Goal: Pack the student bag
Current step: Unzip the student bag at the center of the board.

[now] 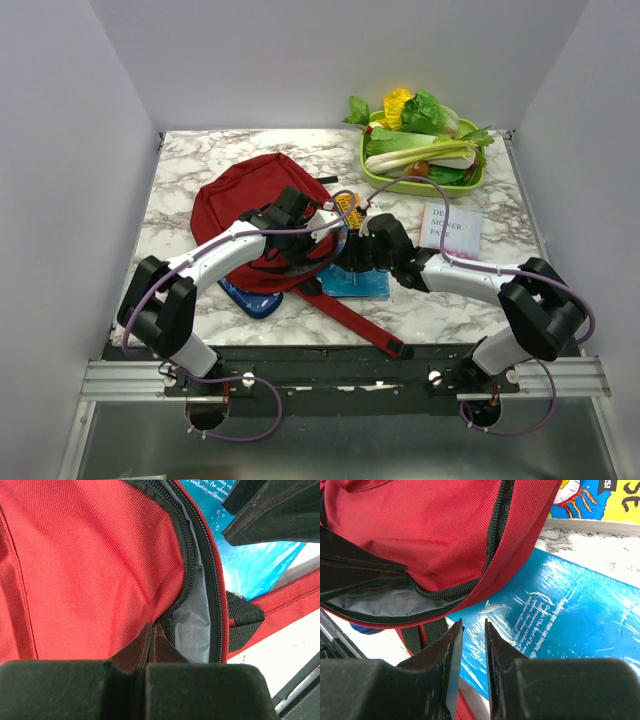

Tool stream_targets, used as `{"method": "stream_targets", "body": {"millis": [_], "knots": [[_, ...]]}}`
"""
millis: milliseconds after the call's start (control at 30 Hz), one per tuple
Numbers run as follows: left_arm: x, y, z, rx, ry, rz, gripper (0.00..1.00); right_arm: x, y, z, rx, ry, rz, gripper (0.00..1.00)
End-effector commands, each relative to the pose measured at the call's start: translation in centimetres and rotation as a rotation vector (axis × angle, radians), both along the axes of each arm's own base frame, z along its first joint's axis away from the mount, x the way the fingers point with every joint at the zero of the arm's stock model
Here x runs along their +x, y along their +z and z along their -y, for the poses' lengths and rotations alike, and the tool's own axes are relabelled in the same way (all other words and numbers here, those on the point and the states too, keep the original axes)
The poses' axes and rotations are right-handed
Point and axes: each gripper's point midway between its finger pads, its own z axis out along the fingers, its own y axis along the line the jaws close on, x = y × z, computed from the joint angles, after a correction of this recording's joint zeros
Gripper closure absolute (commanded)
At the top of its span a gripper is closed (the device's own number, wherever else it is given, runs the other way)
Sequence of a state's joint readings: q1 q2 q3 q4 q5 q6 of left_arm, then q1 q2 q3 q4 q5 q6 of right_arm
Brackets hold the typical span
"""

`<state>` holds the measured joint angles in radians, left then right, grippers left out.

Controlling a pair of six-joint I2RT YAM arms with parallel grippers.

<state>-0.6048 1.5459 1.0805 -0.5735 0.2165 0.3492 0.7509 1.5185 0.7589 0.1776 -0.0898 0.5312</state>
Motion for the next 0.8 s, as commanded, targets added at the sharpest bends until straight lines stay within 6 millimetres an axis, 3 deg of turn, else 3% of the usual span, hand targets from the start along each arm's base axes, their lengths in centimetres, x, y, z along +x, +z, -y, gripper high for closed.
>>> {"method": "stream_targets", "body": {"millis": [0,233,500,633,767], "knots": [[-0.5,1.1,0.1,-0.009,-0.002,0.005,1.00,0.4,0.5,0.3,0.014,-0.029,0.033,0.69],[-0.1,3.2,-1.2,-0.014,0.033,0.112,1.00,0.4,0.8,0.4,0.023,-0.031,0.046,0.71],[4.1,6.4,-3.7,-0.007,0.197,0.285,1.00,-0.3,0.4,0.8,0.031,-0.028,0.045,0.71],[7.6,10.3,-5.7,0.002,0.355,0.438,1.00,-0.4,0.1,0.8,0.029,-0.027,0.037,0.71],[10.3,14.1,-9.7,0.029,0.582,0.566,1.00,-0.2,0.5,0.7,0.033,-0.025,0.041,0.75]]}}
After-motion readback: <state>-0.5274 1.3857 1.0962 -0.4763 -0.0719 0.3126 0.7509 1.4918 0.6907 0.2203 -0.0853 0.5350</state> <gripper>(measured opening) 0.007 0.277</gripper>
